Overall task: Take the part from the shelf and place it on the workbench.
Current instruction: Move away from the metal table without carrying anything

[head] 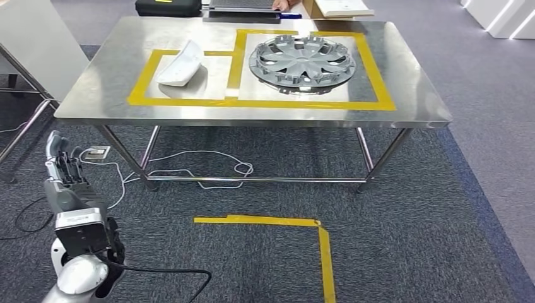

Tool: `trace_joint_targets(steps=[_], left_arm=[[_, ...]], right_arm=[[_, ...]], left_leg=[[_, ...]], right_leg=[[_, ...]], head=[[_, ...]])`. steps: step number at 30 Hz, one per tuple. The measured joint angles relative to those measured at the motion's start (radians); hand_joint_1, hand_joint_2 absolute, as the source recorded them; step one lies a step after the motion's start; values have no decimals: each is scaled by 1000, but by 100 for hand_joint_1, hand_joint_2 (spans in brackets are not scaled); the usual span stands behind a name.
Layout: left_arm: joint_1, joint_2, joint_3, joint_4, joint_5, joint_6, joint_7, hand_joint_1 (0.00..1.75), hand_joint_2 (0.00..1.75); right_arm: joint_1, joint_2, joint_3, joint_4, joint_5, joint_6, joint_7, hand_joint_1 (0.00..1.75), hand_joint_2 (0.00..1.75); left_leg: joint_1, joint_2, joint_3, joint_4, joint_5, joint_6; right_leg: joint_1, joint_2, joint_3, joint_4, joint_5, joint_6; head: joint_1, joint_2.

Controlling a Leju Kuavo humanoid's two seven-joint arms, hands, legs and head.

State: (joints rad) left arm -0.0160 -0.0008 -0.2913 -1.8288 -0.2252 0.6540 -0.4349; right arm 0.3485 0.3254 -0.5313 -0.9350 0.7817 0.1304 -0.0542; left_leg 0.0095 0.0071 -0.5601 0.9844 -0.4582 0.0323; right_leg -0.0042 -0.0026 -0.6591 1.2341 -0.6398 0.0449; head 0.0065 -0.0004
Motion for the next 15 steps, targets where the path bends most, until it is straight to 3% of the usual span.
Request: trace_joint_targets(steps=[1, 2, 3, 4, 5, 7, 8, 10, 11, 12, 14, 15], left_arm=[[0, 0, 0, 0, 0, 0, 0, 0, 0], [1, 0, 0, 0, 0, -1, 0, 0, 0], [1, 0, 0, 0, 0, -2, 0, 0, 0], [2, 0, 0, 0, 0, -2, 0, 0, 0], [2, 0, 0, 0, 0, -3, 0, 0, 0], [2, -1, 0, -1, 0, -5, 0, 0, 0], [2, -2, 0, -2, 0, -6, 0, 0, 0], [4, -2, 0, -2, 0, -8, 1, 0, 0], [5, -2, -1, -2, 0, -10, 2, 0, 0], [7, -2, -1, -2, 0, -11, 2, 0, 0], [9, -2, -1, -2, 0, -12, 3, 0, 0], [9, -2, -1, -2, 0, -12, 3, 0, 0]], right_arm=[[0, 0, 0, 0, 0, 0, 0, 0, 0], [-1, 0, 0, 0, 1, 0, 0, 0, 0], [-2, 0, 0, 0, 1, 0, 0, 0, 0], [-4, 0, 0, 0, 2, 1, 0, 0, 0], [-6, 0, 0, 0, 2, 1, 0, 0, 0], [-12, 0, 0, 0, 3, 1, -1, 0, 0], [-14, 0, 0, 0, 3, 2, -1, 0, 0], [-14, 0, 0, 1, 4, 2, -2, 0, 0], [-13, 0, -1, 1, 4, 3, -2, 0, 0], [-13, 0, -1, 2, 5, 4, -2, 0, 0], [-12, 0, -3, 2, 5, 4, -2, 0, 0], [-12, 0, -4, 2, 5, 5, -2, 0, 0]], left_leg=[[-3, 0, -15, 1, 13, 1], [-6, 0, -31, 1, 26, 1], [-9, 0, -47, 1, 39, 0], [-11, -1, -60, 2, 52, 0], [-14, -2, -71, 2, 63, -2], [-17, -1, -83, 2, 88, -10], [-16, -1, -86, 0, 100, -15], [-12, -1, -94, -5, 114, -26], [-11, -2, -100, 4, 94, -32], [-9, -3, -110, 32, 48, -38], [-5, -4, -128, 140, -78, -48], [-4, -4, -133, 206, -119, -52]], right_leg=[[0, 0, 3, 37, 2, -1], [1, 0, 21, 43, 26, -5], [2, 0, 55, 15, 61, -11], [5, 1, 105, -43, 87, -19], [9, 1, 169, -126, 94, -28], [16, 1, 267, -273, 71, -39], [19, 2, 286, -308, 62, -41], [19, 0, 269, -314, 78, -46], [17, -2, 256, -313, 91, -52], [15, -5, 240, -312, 105, -58], [13, -8, 203, -306, 132, -67], [13, -9, 182, -300, 146, -67]], head=[[0, 0], [0, 0], [0, 0], [0, 0], [0, 0], [0, 0], [1, 0], [3, 0], [3, 0], [0, 0], [-4, 0], [-6, 0]])
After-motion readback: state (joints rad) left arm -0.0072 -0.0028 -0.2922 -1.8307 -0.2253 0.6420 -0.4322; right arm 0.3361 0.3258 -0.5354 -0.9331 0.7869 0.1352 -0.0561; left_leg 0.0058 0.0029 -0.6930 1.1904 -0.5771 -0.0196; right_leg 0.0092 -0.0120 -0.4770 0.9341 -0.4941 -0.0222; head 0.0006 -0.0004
